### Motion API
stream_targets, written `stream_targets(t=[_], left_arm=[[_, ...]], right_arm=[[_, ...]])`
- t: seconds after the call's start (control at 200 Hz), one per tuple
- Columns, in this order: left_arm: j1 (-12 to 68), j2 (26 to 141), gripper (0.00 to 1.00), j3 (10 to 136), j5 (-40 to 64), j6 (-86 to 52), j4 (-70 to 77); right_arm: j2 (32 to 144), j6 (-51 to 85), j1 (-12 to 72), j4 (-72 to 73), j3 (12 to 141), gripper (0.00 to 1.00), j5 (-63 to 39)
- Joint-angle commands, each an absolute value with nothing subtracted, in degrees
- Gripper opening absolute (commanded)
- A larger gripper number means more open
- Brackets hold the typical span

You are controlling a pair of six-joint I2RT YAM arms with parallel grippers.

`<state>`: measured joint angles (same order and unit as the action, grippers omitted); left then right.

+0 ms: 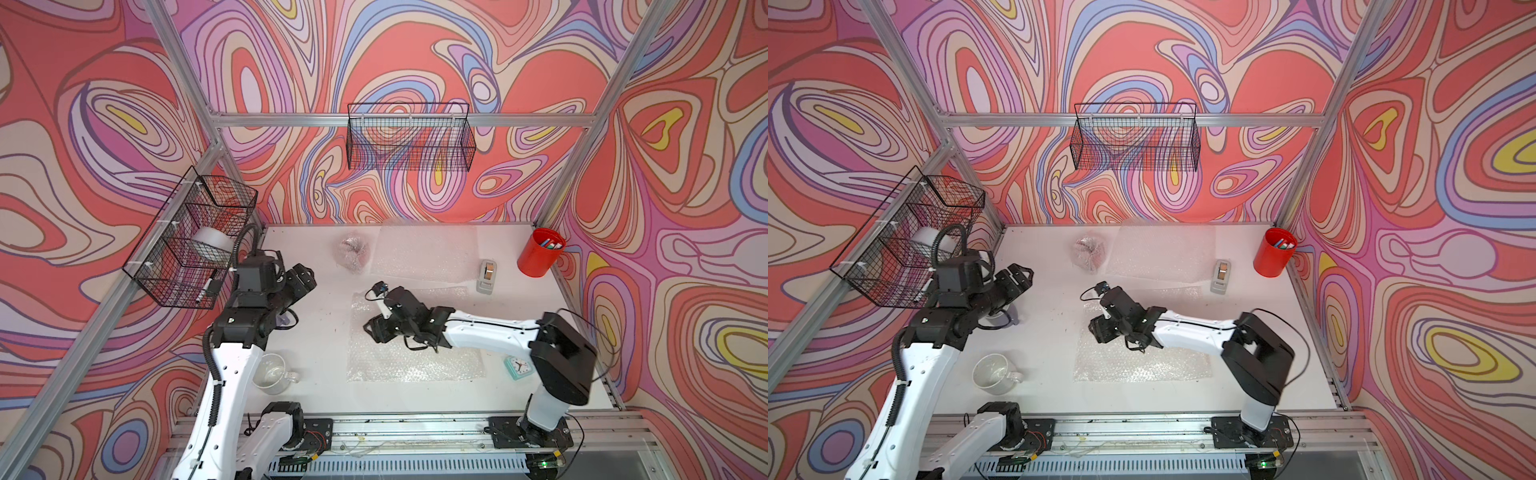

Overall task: Wrap mugs in bubble wrap
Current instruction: Pick up the mug from the center of the board.

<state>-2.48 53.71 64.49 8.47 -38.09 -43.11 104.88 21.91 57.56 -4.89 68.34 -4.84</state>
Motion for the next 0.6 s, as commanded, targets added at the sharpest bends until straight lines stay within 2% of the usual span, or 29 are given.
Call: stream_targets(t=[0.0,0.215,0.596], left_arm=[[-7.09,53.87,0.84,70.07,10.78,-33.54,-54.5],[-8.19,55.34,0.84,80.82,9.05,-31.11,-60.04],[-8.26,55.81,0.83,82.47,10.87,-30.98,-61.35]], right_arm=[[113.35,18.49,61.06,2.59,75.96,0.67,-9.31],[133.01,15.38,63.98,2.09,98.48,0.69,-12.03],[155.84,11.35,64.08,-6.16,131.48,0.71,-6.76]])
